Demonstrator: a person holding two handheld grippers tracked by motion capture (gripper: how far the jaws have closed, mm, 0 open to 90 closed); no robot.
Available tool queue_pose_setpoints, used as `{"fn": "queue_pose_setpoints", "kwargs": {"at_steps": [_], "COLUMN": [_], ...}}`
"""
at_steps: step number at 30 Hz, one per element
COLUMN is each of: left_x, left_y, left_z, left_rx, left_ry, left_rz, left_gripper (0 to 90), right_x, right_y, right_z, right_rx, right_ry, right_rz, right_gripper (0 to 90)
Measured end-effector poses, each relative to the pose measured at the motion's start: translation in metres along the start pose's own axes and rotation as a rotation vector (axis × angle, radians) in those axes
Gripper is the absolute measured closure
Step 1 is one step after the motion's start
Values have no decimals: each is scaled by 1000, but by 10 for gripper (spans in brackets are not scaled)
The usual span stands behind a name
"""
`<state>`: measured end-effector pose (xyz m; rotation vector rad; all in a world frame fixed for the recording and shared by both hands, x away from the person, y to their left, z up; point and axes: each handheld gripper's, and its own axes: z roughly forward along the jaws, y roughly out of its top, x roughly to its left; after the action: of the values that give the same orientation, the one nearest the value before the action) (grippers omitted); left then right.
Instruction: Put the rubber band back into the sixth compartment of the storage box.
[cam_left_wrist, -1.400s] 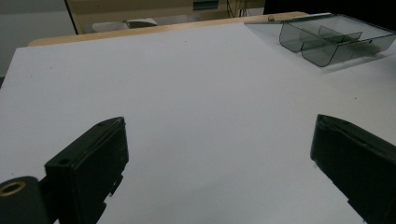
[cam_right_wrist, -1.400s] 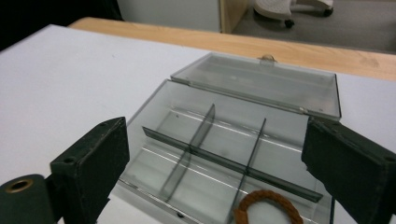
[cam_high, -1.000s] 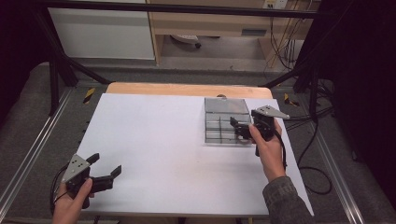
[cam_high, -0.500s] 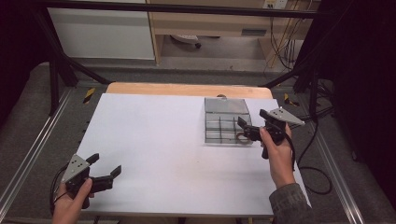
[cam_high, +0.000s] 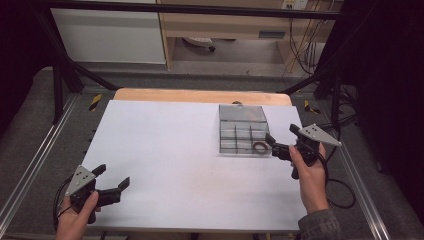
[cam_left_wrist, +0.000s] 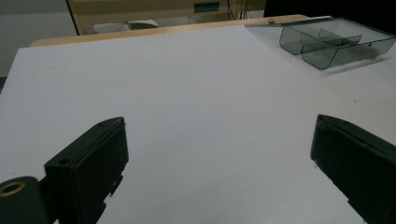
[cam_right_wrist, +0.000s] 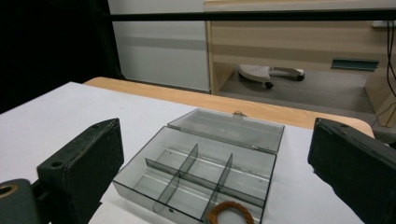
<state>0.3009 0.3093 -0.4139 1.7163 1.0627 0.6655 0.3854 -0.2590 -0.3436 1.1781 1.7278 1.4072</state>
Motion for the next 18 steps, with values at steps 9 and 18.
{"fn": "queue_pose_setpoints", "kwargs": {"at_steps": [9,18], "left_x": [0,-1], "left_y": [0,0], "left_z": [0,0], "left_rx": [1,2], "left_ry": [0,-3], "left_rz": [1,3], "left_gripper": [41,41], "right_x": [-4,-2], "right_y": [-23,-54], "right_z": [-18,-29], "right_rx": [15,46], "right_ry": [-15,-8], "right_rz": [-6,-1], "right_gripper": [48,48]}}
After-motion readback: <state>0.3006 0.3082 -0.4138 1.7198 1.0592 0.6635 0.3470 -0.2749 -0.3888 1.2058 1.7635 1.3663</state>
